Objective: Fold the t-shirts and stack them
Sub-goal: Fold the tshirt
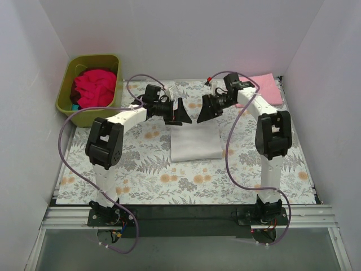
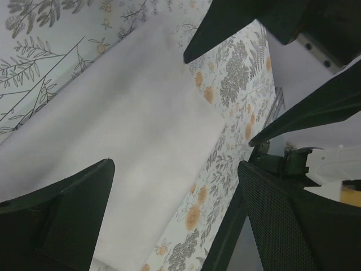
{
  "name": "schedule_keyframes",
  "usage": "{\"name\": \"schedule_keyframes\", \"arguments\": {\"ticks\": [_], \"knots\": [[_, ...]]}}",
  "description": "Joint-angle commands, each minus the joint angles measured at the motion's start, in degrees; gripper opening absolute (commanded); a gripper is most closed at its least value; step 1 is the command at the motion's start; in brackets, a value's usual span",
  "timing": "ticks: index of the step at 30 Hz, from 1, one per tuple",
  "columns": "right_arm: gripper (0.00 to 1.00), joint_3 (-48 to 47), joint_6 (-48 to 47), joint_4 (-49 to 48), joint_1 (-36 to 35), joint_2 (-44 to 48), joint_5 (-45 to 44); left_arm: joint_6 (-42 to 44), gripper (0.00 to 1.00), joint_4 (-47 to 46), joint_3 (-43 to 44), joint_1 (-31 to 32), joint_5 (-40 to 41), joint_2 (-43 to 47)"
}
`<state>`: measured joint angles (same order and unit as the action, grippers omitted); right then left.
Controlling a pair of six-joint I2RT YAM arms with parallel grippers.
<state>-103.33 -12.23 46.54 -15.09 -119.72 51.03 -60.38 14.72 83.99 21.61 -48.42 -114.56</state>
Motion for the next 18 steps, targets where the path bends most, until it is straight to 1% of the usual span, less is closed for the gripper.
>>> {"name": "schedule_keyframes", "arguments": {"ticks": [1,5,7,9,11,12,14,16,17,18], "knots": [[0.98,2.0,5.5,-4.5,0.3,-4.3,4.5,-10.8,0.91,-7.1,-1.9,-0.6,-1.0,-3.9],[0.98,6.1,6.7,-8.7,1.5,-7.4,2.2,-13.7,0.92,-9.9,-4.1,-1.6,0.7,-7.8],[0.98,6.9,6.2,-9.5,1.8,-8.1,0.6,-14.9,0.92,-10.6,-4.0,-2.7,0.3,-9.8],[0.98,7.0,5.8,-9.6,2.3,-8.2,-0.3,-15.3,0.92,-10.7,-3.8,-3.4,-0.7,-9.9],[0.98,7.1,6.0,-9.0,2.7,-6.0,-0.1,-15.3,0.93,-10.6,-4.1,-3.5,-3.4,-8.0],[0.98,7.3,6.3,-8.8,2.9,-4.7,0.7,-15.7,0.93,-10.8,-4.5,-3.3,-4.4,-4.5],[0.98,8.2,7.1,-8.8,3.1,1.0,1.9,-16.9,0.93,-11.1,-5.8,-3.1,-6.3,-0.3],[0.98,10.8,8.5,-9.3,3.1,6.4,4.6,-19.4,0.93,-12.0,-8.5,-2.6,-6.9,4.9],[0.98,12.3,11.4,-9.6,3.0,7.8,6.3,-20.6,0.93,-12.6,-9.6,-2.5,-8.0,6.4],[0.98,13.9,13.9,-11.6,2.9,8.9,10.5,-22.4,0.94,-14.4,-12.5,-2.2,-8.6,7.7]]}}
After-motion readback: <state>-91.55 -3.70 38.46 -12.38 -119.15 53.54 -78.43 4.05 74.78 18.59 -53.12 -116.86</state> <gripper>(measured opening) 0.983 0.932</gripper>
